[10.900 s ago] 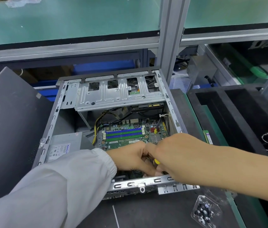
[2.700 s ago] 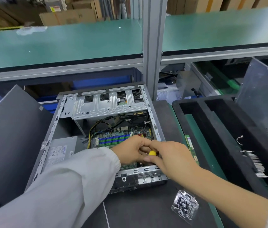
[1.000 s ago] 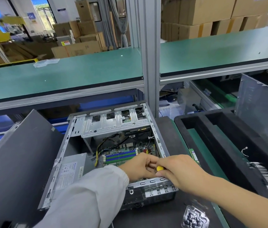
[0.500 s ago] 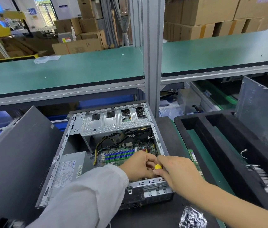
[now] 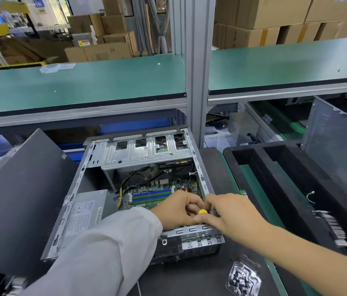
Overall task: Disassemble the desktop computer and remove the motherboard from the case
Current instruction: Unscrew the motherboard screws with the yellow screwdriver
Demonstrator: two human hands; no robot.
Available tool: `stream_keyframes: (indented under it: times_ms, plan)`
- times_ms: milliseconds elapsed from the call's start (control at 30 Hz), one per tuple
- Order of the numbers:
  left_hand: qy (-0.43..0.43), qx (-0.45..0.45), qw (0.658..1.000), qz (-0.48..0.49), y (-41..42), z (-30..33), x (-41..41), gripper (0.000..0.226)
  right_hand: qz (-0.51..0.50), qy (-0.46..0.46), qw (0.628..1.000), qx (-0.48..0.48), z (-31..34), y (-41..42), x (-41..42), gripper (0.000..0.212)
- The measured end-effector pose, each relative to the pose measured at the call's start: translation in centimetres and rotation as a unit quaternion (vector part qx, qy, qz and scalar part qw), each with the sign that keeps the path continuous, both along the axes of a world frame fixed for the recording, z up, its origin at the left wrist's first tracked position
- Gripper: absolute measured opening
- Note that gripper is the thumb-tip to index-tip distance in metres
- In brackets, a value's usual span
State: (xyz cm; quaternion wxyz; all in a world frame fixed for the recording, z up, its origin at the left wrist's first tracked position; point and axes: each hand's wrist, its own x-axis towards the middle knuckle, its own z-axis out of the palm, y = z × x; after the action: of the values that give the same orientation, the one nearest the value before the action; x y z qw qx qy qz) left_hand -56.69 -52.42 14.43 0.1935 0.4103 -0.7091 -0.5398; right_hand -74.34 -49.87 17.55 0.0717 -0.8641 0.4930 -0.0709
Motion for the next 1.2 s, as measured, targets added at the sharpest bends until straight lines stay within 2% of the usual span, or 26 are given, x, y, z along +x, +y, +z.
stream_keyframes:
  times_ms: [100,167,267,433,533,633,767,900,967,1067,1200]
  plan:
    - [0.005,0.010,1.000,0.008,0.0,-0.1,0.0,0.018,-0.026,0.001,0.999,-0.032,-1.1,0.9,0.7,0.043]
    - [0.014,0.027,1.000,-0.003,-0.1,0.0,0.0,0.022,-0.027,-0.031,0.999,-0.033,-1.3,1.3,0.7,0.035]
    - [0.035,0.056,0.997,-0.040,-0.3,0.1,0.3,0.024,0.002,-0.033,0.999,-0.022,-1.1,1.2,0.5,0.030]
    - [0.016,0.040,0.998,-0.049,-0.4,0.1,0.3,0.022,0.059,-0.036,0.997,0.035,0.0,0.4,-0.2,0.035]
    - [0.029,0.033,0.998,-0.046,-0.3,-0.1,0.2,0.012,0.021,-0.024,0.999,0.018,0.1,0.1,0.2,0.037]
    - [0.042,0.035,0.998,-0.041,-0.2,-0.2,0.1,0.018,-0.029,-0.006,1.000,-0.005,-0.3,0.4,0.9,0.042]
    - [0.035,0.030,0.998,-0.039,-0.5,-0.4,0.2,0.012,-0.028,-0.053,0.998,-0.001,-0.5,1.0,0.7,0.022]
    - [0.029,0.023,0.998,-0.056,-0.7,-0.4,0.3,0.022,0.008,-0.092,0.995,0.028,-0.2,1.0,0.1,0.032]
    - [0.031,0.029,0.998,-0.055,-0.7,-0.7,0.3,0.020,-0.012,-0.082,0.996,0.036,-0.1,0.7,0.0,0.031]
    - [0.033,0.032,0.997,-0.054,-0.7,-1.0,0.3,0.016,-0.055,-0.047,0.997,0.015,-0.2,0.5,0.1,0.042]
    - [0.025,0.026,0.997,-0.062,-0.7,-1.0,0.3,0.013,-0.033,-0.066,0.997,0.029,-0.3,1.0,0.4,0.025]
